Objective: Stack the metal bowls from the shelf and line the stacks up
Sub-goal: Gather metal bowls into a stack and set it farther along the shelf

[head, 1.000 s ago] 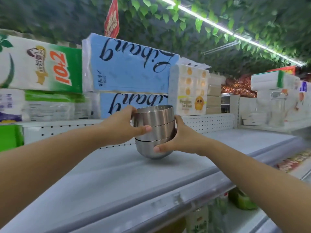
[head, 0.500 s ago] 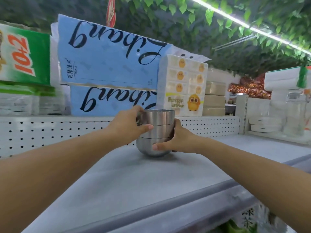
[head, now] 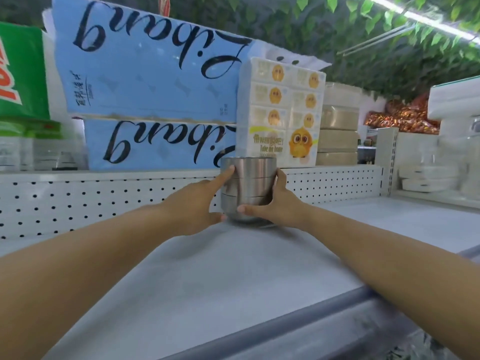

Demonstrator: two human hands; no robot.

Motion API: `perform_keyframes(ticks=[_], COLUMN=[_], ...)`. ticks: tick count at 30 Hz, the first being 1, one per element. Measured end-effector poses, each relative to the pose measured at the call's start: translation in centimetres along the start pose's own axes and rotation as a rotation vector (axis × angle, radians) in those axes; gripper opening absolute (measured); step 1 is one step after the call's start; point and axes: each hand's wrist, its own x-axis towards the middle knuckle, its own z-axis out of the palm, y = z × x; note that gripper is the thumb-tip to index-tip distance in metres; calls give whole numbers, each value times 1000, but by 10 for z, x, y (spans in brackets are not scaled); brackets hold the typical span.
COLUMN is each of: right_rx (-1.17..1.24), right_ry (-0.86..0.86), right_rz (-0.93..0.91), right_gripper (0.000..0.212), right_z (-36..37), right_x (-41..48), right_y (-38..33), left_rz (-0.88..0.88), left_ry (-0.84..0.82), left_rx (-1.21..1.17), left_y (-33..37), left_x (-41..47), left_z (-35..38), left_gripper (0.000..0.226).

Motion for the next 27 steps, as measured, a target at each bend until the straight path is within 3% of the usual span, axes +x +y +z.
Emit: perform_keyframes(ticks=[10,19,27], right_rx=[44,4,-34], right_ry=[-93,-110,-191], right_rz=[-92,-44,53], right_gripper=[149,150,145], right_z=[15,13,2], right_x=[10,9,-4], right_y=[2,6,-10], left_rz=[-3,-10,-45], left_ry=[167,190,139], left_rx=[43,-53,-43], left_y=[-23,-28,-21], left_x=[7,12,5], left_z=[-6,4,-11], left_gripper=[104,111,93])
